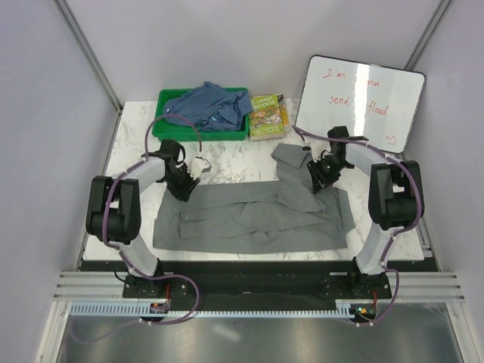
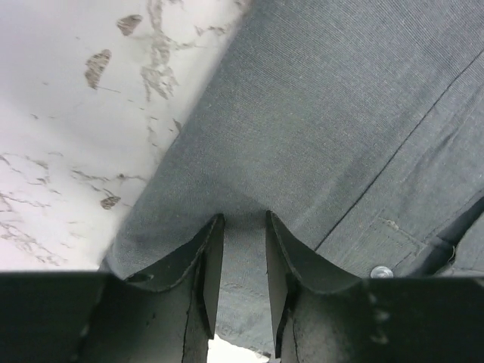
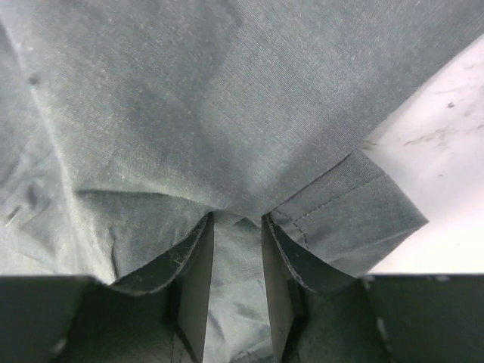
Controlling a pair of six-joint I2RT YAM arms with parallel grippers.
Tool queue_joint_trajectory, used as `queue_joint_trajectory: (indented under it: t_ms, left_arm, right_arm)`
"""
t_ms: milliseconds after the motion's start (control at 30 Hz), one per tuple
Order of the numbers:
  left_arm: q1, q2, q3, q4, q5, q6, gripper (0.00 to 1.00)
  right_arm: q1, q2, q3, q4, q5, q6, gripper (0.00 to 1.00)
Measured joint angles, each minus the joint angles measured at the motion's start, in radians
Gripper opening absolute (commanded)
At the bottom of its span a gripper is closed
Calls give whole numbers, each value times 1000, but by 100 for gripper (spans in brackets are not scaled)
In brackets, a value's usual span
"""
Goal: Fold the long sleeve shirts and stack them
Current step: Fold the shirt
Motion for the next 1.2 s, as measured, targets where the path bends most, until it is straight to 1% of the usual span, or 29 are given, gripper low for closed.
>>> queue_joint_trajectory:
  t_ms: [67, 100, 167, 233, 333, 367, 400, 467, 567, 633, 733, 900, 1100, 1200]
  left_arm:
    - [1, 0, 2, 5, 3, -5, 43]
    - [0, -5, -1, 3, 9, -5, 46]
    - [1, -30, -18, -9, 29, -4, 48]
    - [0, -78, -31, -37, 61, -4, 51]
    - [0, -175, -31, -59, 111, -5, 54]
    - [0, -211, -31, -60, 129, -5, 68]
    - [0, -240, -31, -61, 139, -6, 71]
    - [0, -313, -31, -63, 183, -18, 72]
    - [0, -360, -30, -65, 220, -33, 73]
    - [0, -383, -30, -69, 249, -53, 73]
    - [0, -399, -29, -72, 274, -77, 73]
    - [0, -422, -29, -73, 306, -111, 74]
    - [0, -435, -29, -73, 314, -129, 74]
    - [0, -435, -21, -76, 314, -136, 74]
  right_arm:
    - [0, -13, 16, -18, -7, -16, 45]
    - [0, -28, 24, -30, -15, -20, 46]
    - [0, -67, 56, -46, -30, -22, 45]
    - [0, -94, 121, -48, -47, 0, 45]
    - [0, -83, 243, -20, -75, 68, 46]
    - [0, -74, 272, 5, -87, 93, 48]
    - [0, -67, 285, 39, -96, 116, 49]
    - [2, -53, 286, 83, -111, 144, 50]
    - [5, -5, 294, 105, -105, 161, 49]
    - [8, 56, 327, 103, -100, 171, 50]
    - [11, 117, 339, 108, -92, 194, 51]
    - [14, 160, 338, 125, -79, 249, 53]
    - [13, 195, 329, 186, -79, 332, 55]
    - [10, 208, 304, 241, -87, 408, 54]
